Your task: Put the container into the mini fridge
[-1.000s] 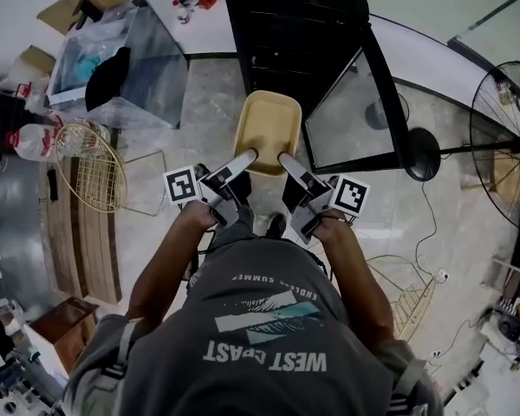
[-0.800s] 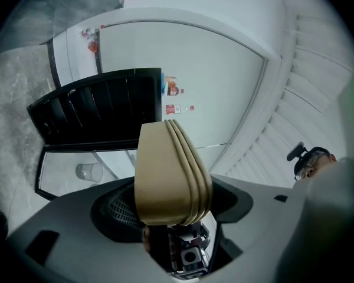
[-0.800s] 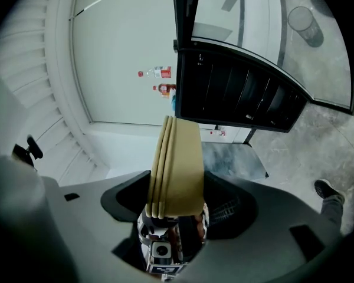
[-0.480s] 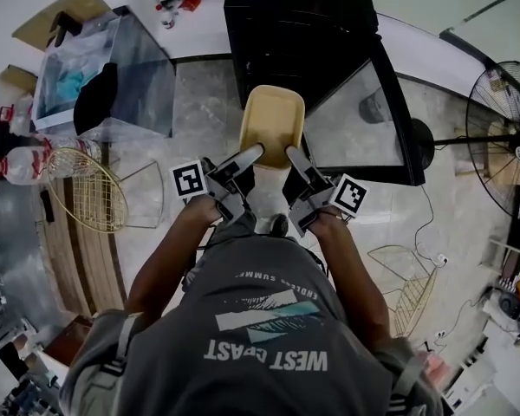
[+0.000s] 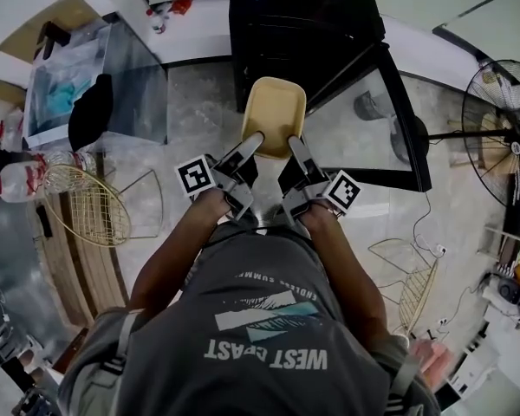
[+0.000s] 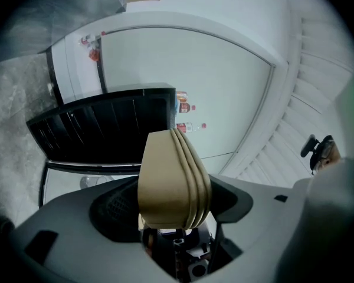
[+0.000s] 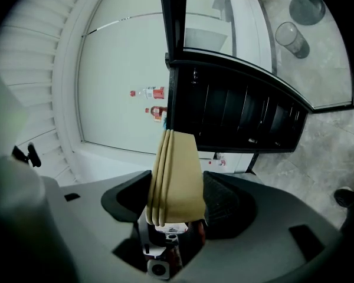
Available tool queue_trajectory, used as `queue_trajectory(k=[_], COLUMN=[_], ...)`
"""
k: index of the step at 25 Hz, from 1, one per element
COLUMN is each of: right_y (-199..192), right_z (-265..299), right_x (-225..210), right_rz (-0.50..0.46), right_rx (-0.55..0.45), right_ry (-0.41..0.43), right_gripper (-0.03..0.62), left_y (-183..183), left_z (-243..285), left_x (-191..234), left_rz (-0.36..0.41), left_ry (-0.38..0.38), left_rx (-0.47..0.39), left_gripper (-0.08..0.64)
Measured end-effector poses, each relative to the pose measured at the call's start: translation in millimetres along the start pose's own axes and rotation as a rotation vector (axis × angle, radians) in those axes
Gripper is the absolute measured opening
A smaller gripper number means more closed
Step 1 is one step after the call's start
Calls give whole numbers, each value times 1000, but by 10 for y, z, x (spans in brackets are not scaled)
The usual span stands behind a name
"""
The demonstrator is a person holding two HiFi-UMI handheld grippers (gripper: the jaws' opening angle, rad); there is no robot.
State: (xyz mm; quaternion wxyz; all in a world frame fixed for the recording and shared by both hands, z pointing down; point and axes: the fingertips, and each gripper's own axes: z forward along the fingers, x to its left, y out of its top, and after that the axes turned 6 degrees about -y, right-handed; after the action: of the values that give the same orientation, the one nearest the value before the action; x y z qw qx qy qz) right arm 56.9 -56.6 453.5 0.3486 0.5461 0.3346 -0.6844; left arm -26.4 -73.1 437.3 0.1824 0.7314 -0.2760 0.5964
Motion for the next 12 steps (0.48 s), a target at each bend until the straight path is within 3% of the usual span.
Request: queue_trajectory(k=[5,12], right_y=[70,220], right_z=[187,368], right_x=[-143,-385], right_rz=[13,38], right_rx=[-26,-43], right_ry=[-21,-42], right_gripper=[285,284], left_y=[158,291], left_z=[23,156], left_x=[215,498], left_rz=[-17,-14], left_ry=[22,37], left_rx=[-60,-76], left_gripper=[319,319])
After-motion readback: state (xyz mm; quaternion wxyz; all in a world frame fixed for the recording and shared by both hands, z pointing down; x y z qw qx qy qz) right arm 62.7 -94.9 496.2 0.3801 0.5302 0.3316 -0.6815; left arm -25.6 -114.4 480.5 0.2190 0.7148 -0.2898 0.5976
